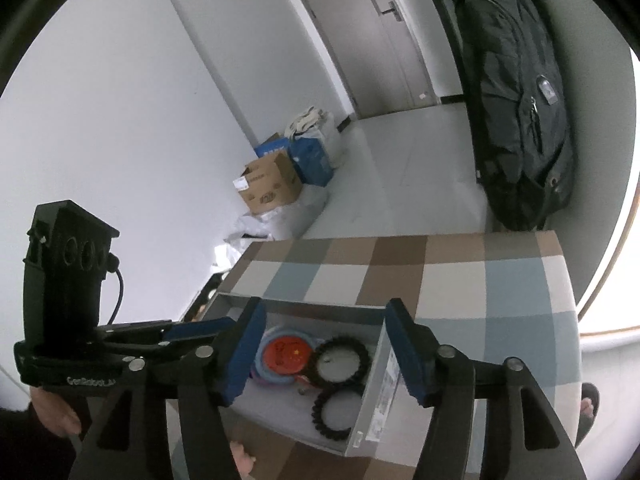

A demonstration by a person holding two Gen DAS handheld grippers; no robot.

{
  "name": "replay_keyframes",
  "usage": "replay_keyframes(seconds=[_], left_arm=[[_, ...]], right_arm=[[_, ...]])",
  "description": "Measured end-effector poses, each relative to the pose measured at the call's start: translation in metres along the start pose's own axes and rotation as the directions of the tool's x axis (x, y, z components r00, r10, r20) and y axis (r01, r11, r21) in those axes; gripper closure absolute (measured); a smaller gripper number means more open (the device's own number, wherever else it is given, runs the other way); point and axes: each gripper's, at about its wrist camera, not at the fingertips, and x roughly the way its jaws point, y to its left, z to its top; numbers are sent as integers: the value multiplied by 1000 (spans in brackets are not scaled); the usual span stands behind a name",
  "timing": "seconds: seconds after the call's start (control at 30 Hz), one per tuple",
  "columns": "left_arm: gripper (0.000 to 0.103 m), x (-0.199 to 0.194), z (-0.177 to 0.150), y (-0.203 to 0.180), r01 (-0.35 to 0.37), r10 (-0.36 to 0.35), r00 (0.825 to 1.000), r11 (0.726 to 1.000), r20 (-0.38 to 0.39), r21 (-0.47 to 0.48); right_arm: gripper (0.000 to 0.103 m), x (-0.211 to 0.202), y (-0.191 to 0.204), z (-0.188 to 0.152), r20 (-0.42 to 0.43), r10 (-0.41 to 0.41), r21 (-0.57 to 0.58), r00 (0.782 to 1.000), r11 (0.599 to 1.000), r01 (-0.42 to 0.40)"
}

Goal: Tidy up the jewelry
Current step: 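Open both tools to drop the beads and bracelet into the box, then move both tools back toward the pink pig figure and red clip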

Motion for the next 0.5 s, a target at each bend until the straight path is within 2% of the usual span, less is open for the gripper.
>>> replay_keyframes(seconds=[0.07, 0.17, 0.33, 0.4, 0.5], left_arm=[[62, 0, 0, 1, -7, 7, 1000, 1000, 3, -10], [62, -2, 0, 5, -32, 33, 999, 999, 13, -26], [62, -7, -4, 3, -105, 105, 994, 994, 30, -20], [59, -9, -6, 2, -126, 126, 991, 992, 39, -12], [47, -15, -11, 0, -160, 160, 985, 987, 63, -9]], right_arm=[[40, -1, 0, 0, 1, -2, 0, 1000, 1000, 2], [32, -5, -1, -2, 10, -5, 1, 1000, 1000, 5], [24, -11, 2, -6, 18, -5, -4, 1000, 1000, 5], [21, -13, 5, -9, 21, -6, -11, 1000, 1000, 6], [17, -15, 9, -14, 27, -12, -22, 1000, 1000, 13]])
